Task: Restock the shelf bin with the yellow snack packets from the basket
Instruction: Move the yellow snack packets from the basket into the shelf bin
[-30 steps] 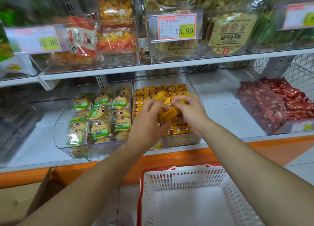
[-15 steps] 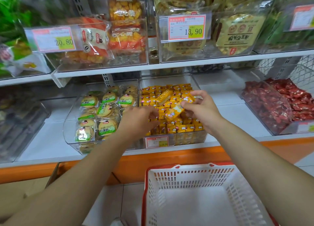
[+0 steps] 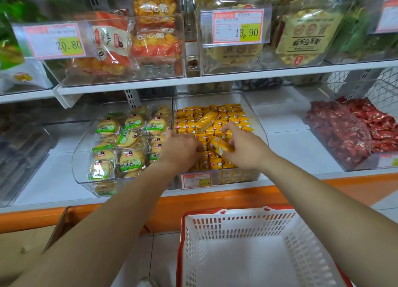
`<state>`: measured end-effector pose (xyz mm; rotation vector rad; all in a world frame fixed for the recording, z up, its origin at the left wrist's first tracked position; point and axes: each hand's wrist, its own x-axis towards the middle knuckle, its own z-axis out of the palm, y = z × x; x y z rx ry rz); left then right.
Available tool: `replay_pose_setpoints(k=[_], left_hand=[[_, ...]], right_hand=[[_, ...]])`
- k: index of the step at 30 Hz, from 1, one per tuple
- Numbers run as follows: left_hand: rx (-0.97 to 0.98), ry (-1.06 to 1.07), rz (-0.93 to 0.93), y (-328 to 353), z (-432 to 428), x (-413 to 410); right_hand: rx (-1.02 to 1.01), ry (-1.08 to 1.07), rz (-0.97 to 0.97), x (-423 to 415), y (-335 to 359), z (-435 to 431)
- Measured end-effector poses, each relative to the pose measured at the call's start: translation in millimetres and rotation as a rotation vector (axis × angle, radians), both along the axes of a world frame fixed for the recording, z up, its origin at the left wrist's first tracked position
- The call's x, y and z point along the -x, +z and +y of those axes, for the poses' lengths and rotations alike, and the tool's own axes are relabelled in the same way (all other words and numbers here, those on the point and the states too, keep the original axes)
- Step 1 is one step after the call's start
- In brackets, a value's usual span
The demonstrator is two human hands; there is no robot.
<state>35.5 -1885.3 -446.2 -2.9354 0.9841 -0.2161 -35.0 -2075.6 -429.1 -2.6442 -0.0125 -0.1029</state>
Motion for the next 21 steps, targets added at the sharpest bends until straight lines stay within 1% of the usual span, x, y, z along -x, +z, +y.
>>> replay_pose_setpoints(k=[1, 4, 6, 8, 10, 13, 17, 19, 21], left_hand=[[0.012, 0.002, 0.013, 1.5, -0.3, -1.0], [0.039, 0.026, 0.082, 7.7, -2.7, -5.1], [0.035, 0.02, 0.117, 9.7, -2.8, -8.6], [0.035, 0.001, 0.132, 11.0, -1.5, -11.8], [0.04, -0.013, 0.141, 12.3, -0.2, -14.2], [0.096, -0.028, 0.183, 14.4, 1.0, -16.8], [0.172, -0.044, 0.217, 15.3, 2.4, -20.2], [0.195, -0.045, 0.225, 14.6, 2.9, -21.8], [0.214, -0.031, 0.232, 13.6, 3.0, -23.3]], right_hand=[[-0.084, -0.018, -0.005, -1.0, 3.1, -2.4], [-0.456, -0.092, -0.021, 0.6, 8.4, -9.3], [-0.682, -0.104, -0.017, 2.3, 6.5, -8.4], [-0.796, -0.113, -0.054, 3.0, 2.4, -5.4], [-0.809, -0.115, -0.059, 2.5, -1.3, -3.1], [-0.779, -0.086, -0.004, 2.4, -5.8, -0.5], [-0.646, -0.057, 0.018, 2.7, -6.9, 3.2], [-0.529, -0.031, -0.04, 2.4, -4.8, 7.5], [-0.425, 0.006, -0.15, 1.9, -2.1, 11.8]])
